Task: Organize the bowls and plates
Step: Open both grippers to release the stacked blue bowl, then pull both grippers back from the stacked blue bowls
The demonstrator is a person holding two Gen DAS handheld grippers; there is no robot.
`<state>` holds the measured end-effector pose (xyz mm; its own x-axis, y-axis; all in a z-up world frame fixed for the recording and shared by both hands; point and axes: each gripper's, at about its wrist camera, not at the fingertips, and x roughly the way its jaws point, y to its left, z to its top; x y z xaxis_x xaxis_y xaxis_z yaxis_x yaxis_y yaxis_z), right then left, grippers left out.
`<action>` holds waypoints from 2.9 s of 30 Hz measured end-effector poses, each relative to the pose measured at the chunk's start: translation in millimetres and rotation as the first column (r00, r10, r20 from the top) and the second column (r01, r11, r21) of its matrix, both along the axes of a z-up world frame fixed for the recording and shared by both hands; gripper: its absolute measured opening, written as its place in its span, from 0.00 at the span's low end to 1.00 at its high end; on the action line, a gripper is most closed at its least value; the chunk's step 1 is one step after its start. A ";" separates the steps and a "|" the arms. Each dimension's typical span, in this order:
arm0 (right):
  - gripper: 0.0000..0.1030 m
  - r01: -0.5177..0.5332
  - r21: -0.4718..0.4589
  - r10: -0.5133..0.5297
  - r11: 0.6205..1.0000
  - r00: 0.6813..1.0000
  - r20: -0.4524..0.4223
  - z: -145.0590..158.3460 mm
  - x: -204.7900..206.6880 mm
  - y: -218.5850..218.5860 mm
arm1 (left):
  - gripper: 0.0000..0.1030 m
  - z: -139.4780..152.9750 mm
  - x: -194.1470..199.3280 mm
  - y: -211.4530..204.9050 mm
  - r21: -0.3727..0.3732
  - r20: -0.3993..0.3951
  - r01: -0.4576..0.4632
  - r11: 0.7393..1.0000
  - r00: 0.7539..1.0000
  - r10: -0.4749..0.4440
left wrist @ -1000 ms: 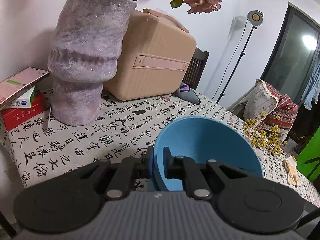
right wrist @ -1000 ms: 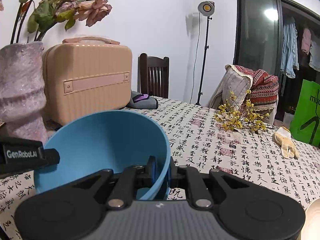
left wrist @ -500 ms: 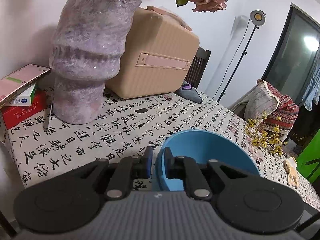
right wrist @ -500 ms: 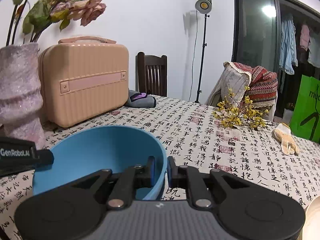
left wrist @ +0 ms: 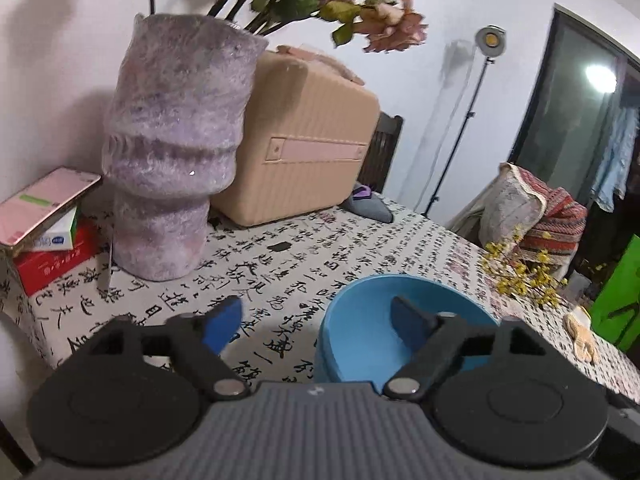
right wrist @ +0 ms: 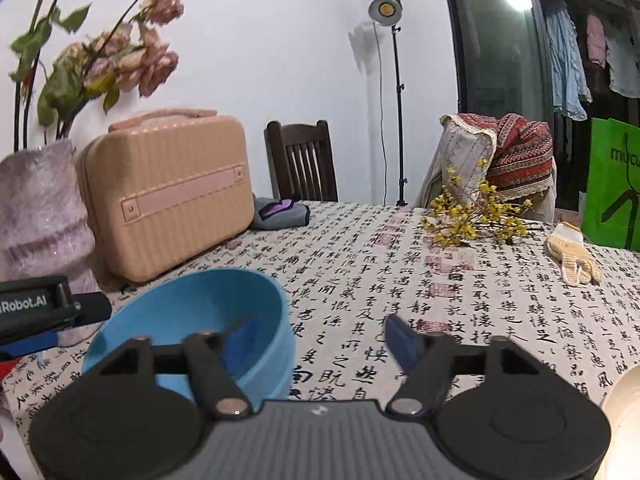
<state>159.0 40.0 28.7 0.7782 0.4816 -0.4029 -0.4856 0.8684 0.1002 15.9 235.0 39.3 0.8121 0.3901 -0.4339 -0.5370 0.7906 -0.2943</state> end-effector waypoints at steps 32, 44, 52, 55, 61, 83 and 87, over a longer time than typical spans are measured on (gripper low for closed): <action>1.00 0.116 0.049 -0.118 0.992 0.992 0.048 -21.3 -47.9 -128.9 | 1.00 -38.3 -69.7 -23.2 0.152 0.117 0.088 0.984 0.987 -0.106; 1.00 0.163 0.029 -0.164 0.986 0.986 0.043 -33.9 -59.2 -156.4 | 1.00 -41.7 -76.8 -31.9 0.178 0.136 0.106 0.978 0.982 -0.131; 1.00 0.175 0.033 -0.176 0.984 0.984 0.036 -38.4 -66.9 -170.1 | 1.00 -43.6 -78.6 -42.1 0.187 0.131 0.145 0.972 0.977 -0.171; 1.00 0.188 0.037 -0.189 0.982 0.981 0.033 -39.8 -69.5 -177.0 | 1.00 -43.2 -78.7 -48.3 0.198 0.129 0.168 0.966 0.972 -0.196; 1.00 0.216 0.054 -0.218 0.975 0.975 0.036 -39.1 -72.7 -188.8 | 1.00 -41.1 -76.2 -57.7 0.202 0.132 0.197 0.959 0.965 -0.226; 1.00 0.246 0.076 -0.249 0.966 0.968 0.038 -39.0 -76.7 -205.6 | 1.00 -34.4 -71.3 -78.9 0.247 0.120 0.269 0.931 0.945 -0.305; 1.00 0.252 0.079 -0.256 0.964 0.966 0.037 -39.2 -77.0 -207.6 | 1.00 -32.8 -70.8 -82.3 0.252 0.121 0.277 0.927 0.942 -0.314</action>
